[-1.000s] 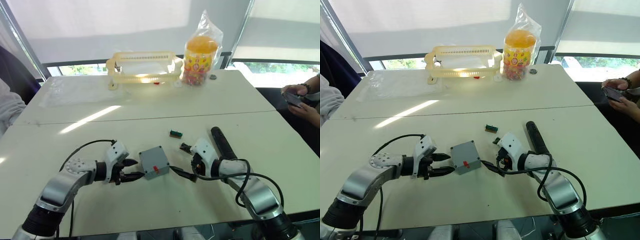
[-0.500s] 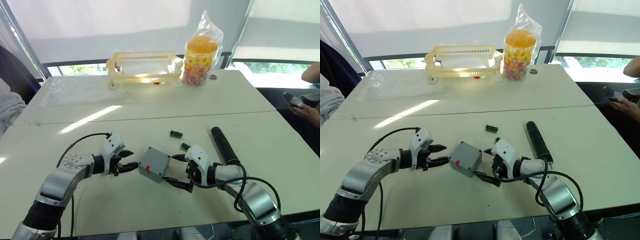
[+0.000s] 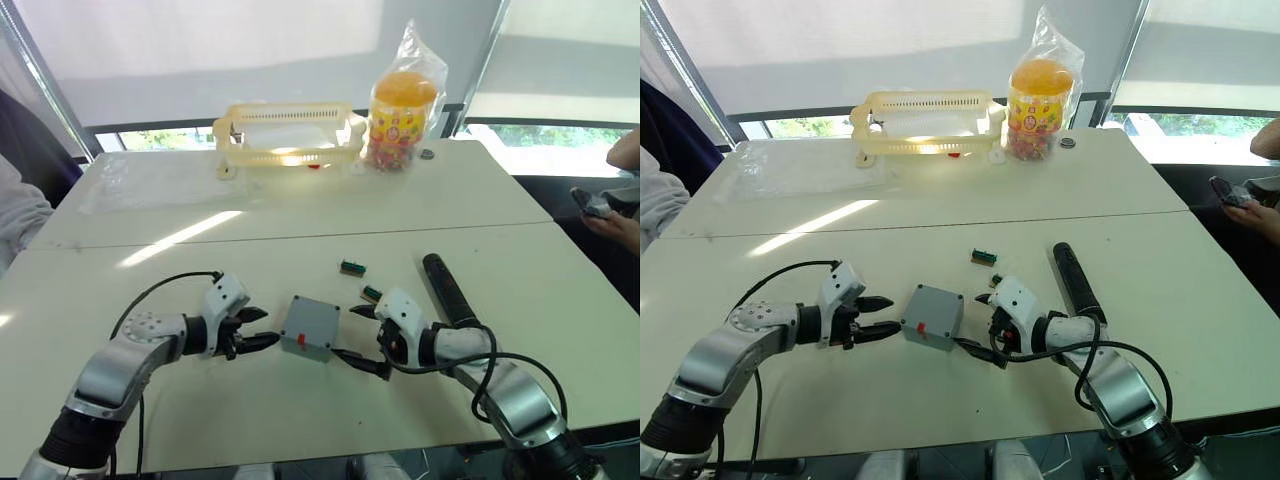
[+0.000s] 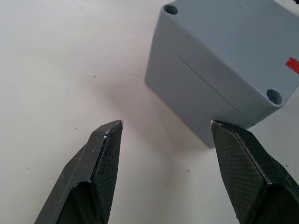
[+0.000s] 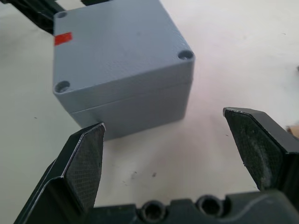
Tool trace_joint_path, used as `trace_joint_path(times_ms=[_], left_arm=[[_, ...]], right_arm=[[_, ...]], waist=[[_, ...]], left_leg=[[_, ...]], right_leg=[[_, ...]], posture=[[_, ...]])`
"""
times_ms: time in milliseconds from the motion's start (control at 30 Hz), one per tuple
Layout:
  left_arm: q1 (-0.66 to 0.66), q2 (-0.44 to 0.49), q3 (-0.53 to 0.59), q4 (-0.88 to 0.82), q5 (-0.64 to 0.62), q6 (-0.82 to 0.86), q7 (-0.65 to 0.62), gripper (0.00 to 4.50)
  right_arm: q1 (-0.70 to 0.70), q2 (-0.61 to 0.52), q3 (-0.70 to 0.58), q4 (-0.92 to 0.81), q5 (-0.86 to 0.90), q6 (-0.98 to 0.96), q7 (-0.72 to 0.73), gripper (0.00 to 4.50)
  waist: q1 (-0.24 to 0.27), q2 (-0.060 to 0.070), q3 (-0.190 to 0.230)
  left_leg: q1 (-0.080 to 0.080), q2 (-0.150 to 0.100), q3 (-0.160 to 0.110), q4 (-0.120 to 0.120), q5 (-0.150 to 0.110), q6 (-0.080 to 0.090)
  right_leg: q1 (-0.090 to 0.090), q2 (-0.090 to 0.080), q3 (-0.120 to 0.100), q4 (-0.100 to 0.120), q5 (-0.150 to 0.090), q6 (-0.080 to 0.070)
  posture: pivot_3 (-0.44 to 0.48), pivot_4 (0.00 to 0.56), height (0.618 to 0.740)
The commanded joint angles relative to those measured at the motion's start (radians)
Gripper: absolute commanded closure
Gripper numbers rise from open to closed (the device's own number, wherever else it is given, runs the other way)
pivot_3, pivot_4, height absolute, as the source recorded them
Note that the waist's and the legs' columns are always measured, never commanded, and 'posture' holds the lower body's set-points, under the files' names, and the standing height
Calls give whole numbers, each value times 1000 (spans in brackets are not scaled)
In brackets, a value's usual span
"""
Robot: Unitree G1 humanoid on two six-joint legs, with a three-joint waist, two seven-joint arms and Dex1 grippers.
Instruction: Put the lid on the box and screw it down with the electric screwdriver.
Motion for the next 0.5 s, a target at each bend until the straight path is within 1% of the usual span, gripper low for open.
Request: trace_joint_path(times_ms=[33,333,433,500], left_arm=[[-6,-14,-29,-54,-41,-11,-31,1426],[-14,-3,-16,-33,-28,-22,-29,1426],[-10,42,24,-47,-39,-10,-45,1426],[-1,92,75,-69,-72,15,-71,1426]], right_arm=[[-31,10,-10,-21,19,-43,7,69],[-24,-8,-25,-29,29,-51,19,69],[-4,-33,-65,-63,57,-38,33,69],[7,-63,-111,-83,85,-27,52,69]], waist=[[0,0,0],[-1,0,0],[-1,0,1],[-1,0,1]], left_leg=[[0,0,0,0,0,0],[0,0,0,0,0,0],[0,0,0,0,0,0],[-1,0,0,-1,0,0]], right_leg=[[0,0,0,0,0,0],[0,0,0,0,0,0],[0,0,0,0,0,0],[-1,0,0,0,0,0]], posture=[[0,150,740],[0,150,740],[0,150,740],[0,150,740]])
